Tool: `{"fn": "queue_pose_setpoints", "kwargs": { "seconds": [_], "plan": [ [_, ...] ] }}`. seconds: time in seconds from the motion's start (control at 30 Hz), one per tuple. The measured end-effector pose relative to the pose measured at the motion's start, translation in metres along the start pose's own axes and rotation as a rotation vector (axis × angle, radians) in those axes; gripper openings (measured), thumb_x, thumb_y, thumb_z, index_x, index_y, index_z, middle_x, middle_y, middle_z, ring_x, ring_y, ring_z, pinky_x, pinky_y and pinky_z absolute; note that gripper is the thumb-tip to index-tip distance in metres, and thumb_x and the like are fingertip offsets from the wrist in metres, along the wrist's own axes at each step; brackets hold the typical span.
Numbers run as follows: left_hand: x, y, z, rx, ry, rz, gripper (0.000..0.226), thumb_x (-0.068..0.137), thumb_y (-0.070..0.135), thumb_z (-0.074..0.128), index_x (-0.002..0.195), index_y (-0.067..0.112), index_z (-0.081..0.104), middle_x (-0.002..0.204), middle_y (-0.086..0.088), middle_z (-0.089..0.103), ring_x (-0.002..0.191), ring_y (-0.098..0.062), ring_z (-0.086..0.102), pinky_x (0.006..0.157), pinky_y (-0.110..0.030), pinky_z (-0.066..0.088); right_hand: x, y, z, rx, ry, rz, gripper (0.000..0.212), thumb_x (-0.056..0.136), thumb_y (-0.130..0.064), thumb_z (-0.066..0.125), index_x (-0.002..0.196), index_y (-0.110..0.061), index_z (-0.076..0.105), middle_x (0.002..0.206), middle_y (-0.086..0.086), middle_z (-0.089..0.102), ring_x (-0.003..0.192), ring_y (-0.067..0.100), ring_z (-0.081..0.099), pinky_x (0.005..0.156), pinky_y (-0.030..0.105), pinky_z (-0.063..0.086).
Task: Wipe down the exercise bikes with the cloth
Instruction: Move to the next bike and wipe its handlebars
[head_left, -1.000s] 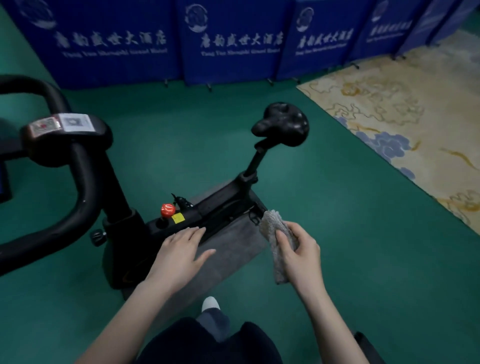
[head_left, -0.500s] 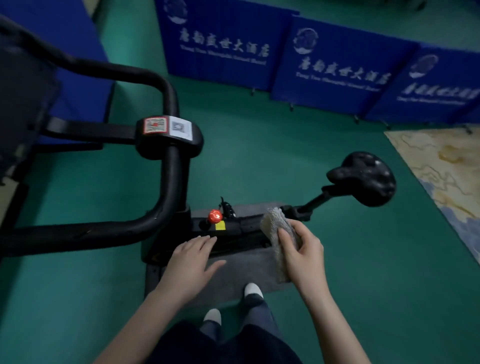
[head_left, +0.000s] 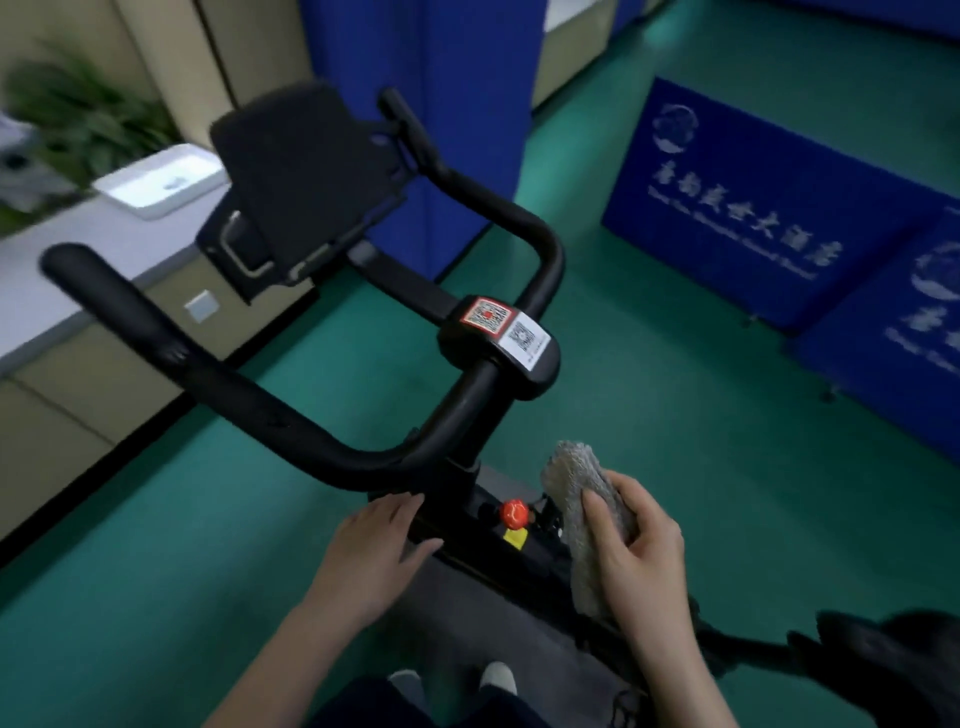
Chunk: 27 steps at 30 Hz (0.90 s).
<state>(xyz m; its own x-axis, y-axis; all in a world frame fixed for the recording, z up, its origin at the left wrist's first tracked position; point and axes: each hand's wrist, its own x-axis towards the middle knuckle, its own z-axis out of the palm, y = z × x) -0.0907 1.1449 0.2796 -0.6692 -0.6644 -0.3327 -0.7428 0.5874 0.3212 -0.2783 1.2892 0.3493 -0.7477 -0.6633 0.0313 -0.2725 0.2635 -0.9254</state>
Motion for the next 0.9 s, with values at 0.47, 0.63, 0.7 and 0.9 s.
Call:
{"fn": "queue_pose_setpoints", "kwargs": {
  "seconds": [0.47, 0.63, 0.7, 0.9],
  "plan": [
    [-0.075, -0.014, -0.024, -0.203, 0.497, -0.567, 0.06, 0.093, 0.052, 0.045, 0.143, 0.019, 0.037, 0.14, 0.001, 0.047, 0.127, -0.019, 0.046, 0.107, -0.034, 0.036, 0.049, -0.072, 0.026, 0.145, -0.49, -0.371, 0.02, 0.083, -0.026, 0.057, 0.1, -0.03, 0.068, 0.094, -0.014, 0.07, 0.089, 0.004, 0.066, 0.075, 0.019, 0.051],
    [-0.086, -0.034, -0.051, -0.28, 0.678, -0.634, 0.06, 0.092, 0.046, 0.047, 0.144, 0.02, 0.035, 0.14, 0.001, 0.047, 0.128, -0.018, 0.044, 0.106, -0.034, 0.035, 0.055, -0.1, 0.062, 0.164, -0.605, -0.464, 0.022, 0.085, -0.026, 0.056, 0.102, -0.033, 0.066, 0.096, -0.014, 0.068, 0.093, 0.003, 0.064, 0.077, 0.015, 0.05],
    [-0.087, -0.043, -0.063, -0.297, 0.732, -0.634, 0.061, 0.091, 0.048, 0.045, 0.144, 0.02, 0.035, 0.138, 0.0, 0.048, 0.127, -0.018, 0.044, 0.106, -0.033, 0.036, 0.056, -0.109, 0.077, 0.144, -0.634, -0.506, 0.022, 0.086, -0.027, 0.055, 0.105, -0.031, 0.065, 0.099, -0.014, 0.066, 0.096, 0.003, 0.063, 0.079, 0.015, 0.049],
    [-0.077, -0.072, -0.103, -0.442, 0.925, -0.556, 0.068, 0.084, 0.06, 0.033, 0.142, 0.024, 0.038, 0.135, 0.006, 0.049, 0.125, -0.012, 0.045, 0.105, -0.028, 0.036, 0.06, -0.145, 0.13, 0.085, -0.636, -0.708, 0.024, 0.088, -0.025, 0.054, 0.107, -0.019, 0.066, 0.104, -0.007, 0.064, 0.1, 0.004, 0.06, 0.084, 0.013, 0.045]
  ]
}}
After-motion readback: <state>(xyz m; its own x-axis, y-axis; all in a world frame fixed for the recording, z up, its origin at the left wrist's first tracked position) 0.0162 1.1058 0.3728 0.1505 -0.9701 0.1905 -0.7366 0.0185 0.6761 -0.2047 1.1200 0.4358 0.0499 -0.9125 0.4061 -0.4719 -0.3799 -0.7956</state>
